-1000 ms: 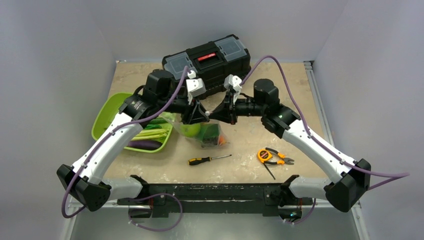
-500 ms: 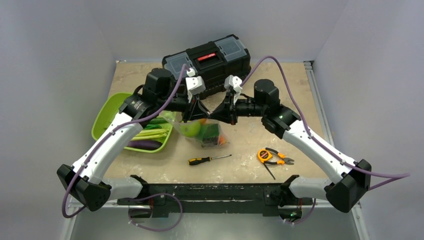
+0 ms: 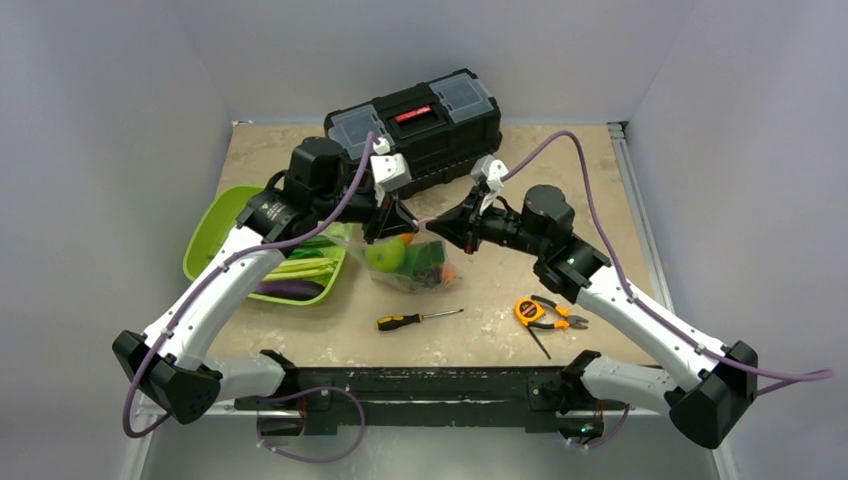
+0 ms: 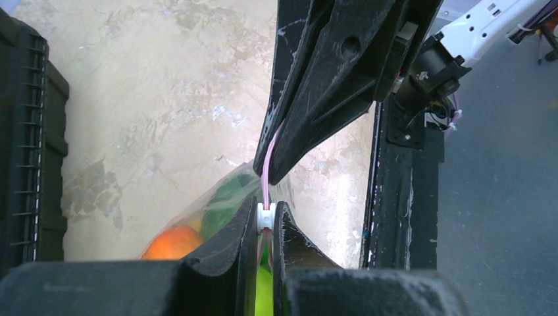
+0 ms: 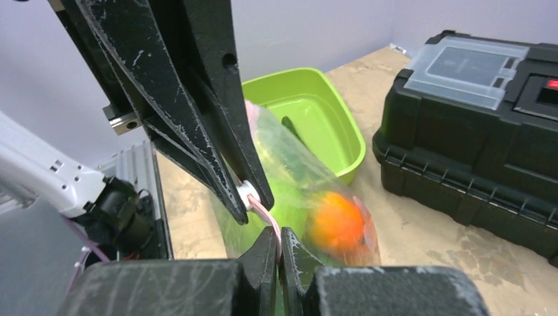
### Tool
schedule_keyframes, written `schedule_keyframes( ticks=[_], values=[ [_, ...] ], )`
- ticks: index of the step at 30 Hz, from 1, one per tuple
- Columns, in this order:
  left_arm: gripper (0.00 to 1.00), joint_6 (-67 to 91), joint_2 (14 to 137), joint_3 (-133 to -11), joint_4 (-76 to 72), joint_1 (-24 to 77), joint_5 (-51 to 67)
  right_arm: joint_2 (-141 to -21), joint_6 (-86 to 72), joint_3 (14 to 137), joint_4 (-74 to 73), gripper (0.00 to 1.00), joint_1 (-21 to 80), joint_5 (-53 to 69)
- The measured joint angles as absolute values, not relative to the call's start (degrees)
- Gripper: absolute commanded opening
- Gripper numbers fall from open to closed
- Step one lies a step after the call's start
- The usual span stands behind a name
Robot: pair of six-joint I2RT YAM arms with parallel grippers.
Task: Place the food in the zip-top bag and seal the zipper
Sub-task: Zip the zipper food storage bag at the center of the board.
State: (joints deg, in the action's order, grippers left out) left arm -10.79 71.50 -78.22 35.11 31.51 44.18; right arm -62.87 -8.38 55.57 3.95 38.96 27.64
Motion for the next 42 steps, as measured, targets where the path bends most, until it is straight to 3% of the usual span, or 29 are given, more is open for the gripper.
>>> schedule_keyframes(
  ticks=[19,22,26,28,34,42],
  values=[
    [0.0,-11.5,60.7,-73.0,43.9,28.9,37.3,-59.3,-10.3,52.9,9.3,0.0,36.6,21.1],
    [0.0,-10.5,61.8,-72.8,42.8,28.9,38.0,-61.7,-8.0,56.5,6.2,0.16,36.7,25.9],
    [0.0,-9.1,64.9,-72.9,39.6,28.9,39.3,-65.1,-6.3,62.6,0.7,0.52,36.6,33.2],
    [0.0,-8.6,66.4,-73.1,38.6,28.9,39.7,-67.1,-6.0,66.0,-1.9,0.58,36.3,37.7],
    [0.0,-8.5,68.8,-74.6,37.3,28.9,40.7,-74.1,-4.4,74.4,-10.2,0.69,36.0,47.2],
    [0.0,-8.6,68.8,-74.8,37.0,28.9,41.6,-82.4,0.3,80.1,-20.7,0.63,34.1,50.2]
  ],
)
